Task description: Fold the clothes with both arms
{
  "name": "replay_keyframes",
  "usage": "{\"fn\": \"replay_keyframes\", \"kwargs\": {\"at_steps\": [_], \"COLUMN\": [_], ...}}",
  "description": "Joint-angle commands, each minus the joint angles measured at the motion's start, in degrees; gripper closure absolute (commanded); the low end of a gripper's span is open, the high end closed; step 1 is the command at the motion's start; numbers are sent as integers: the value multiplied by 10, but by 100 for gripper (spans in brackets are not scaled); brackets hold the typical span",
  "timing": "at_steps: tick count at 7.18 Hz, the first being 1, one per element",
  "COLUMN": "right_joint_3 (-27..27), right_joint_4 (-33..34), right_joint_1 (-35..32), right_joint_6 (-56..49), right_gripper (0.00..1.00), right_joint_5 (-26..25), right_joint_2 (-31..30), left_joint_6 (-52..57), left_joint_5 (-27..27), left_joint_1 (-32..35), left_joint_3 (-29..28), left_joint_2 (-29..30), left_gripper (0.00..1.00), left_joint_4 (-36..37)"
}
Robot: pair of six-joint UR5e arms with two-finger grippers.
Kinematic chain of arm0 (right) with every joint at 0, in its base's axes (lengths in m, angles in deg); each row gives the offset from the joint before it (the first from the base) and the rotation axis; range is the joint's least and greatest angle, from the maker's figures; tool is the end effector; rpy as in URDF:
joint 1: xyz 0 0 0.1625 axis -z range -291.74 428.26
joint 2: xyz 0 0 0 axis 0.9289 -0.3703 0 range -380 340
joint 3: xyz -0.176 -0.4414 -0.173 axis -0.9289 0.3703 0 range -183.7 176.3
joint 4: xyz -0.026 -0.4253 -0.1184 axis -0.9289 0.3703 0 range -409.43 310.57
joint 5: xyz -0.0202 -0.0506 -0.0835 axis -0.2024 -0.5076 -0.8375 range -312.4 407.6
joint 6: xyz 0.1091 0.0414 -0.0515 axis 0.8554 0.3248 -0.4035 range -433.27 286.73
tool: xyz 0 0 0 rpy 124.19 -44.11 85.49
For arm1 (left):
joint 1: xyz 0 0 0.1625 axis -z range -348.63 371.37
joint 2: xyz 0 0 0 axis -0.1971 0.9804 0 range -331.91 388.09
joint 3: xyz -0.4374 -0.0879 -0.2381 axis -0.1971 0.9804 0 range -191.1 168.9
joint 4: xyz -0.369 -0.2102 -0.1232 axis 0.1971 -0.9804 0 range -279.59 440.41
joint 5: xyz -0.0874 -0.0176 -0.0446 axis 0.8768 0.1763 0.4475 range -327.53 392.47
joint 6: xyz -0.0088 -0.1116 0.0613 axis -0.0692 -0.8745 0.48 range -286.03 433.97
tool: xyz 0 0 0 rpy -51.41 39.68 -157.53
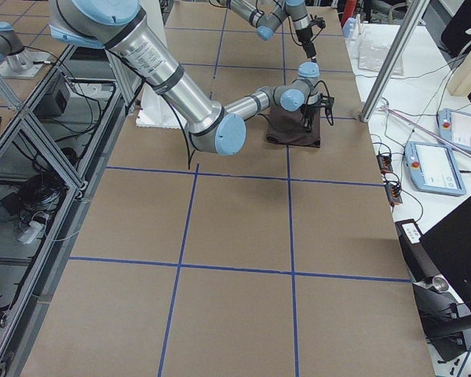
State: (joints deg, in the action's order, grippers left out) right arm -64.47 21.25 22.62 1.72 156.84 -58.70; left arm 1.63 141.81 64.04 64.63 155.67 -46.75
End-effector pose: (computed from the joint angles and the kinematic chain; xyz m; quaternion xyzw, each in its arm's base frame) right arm -0.5918 -0.7358 0.3446 0.0410 -0.3796 0.1867 0.9052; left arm 0.4427 -0.7307 0.3691 0.1673 0.4894 -0.1755 0.8377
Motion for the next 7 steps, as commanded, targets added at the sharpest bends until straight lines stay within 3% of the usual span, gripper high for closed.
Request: {"fn": "replay_keyframes", "kwargs": {"at_steps": [1,2,3,4,6,7], "right_joint_3": [2,1,-1,-20,-56,-75], "right_joint_4": [0,4,11,33,58,60], "right_joint_1": [-12,-43,-87,-117,-190,-243], "right_joint_6": [-36,-85,-131,-190,-346,-420], "right_gripper": [0,0,0,0,0,0], "right_joint_5": [1,34,89,110,134,174], "right_joint_2": [0,-2,-16,-44,-131,-190], "left_joint_6": [0,12,90,184,379,475], "left_joint_5": [1,21,80,110,114,114], "left_joint_1": [1,13,53,100,191,233], "left_joint_3": [0,0,1,2,-1,-2], "left_joint_2": [-1,-2,-24,-56,-119,-160], "left_gripper": [0,0,0,0,0,0], "left_joint_4": [-2,-5,-3,-1,2,6]}}
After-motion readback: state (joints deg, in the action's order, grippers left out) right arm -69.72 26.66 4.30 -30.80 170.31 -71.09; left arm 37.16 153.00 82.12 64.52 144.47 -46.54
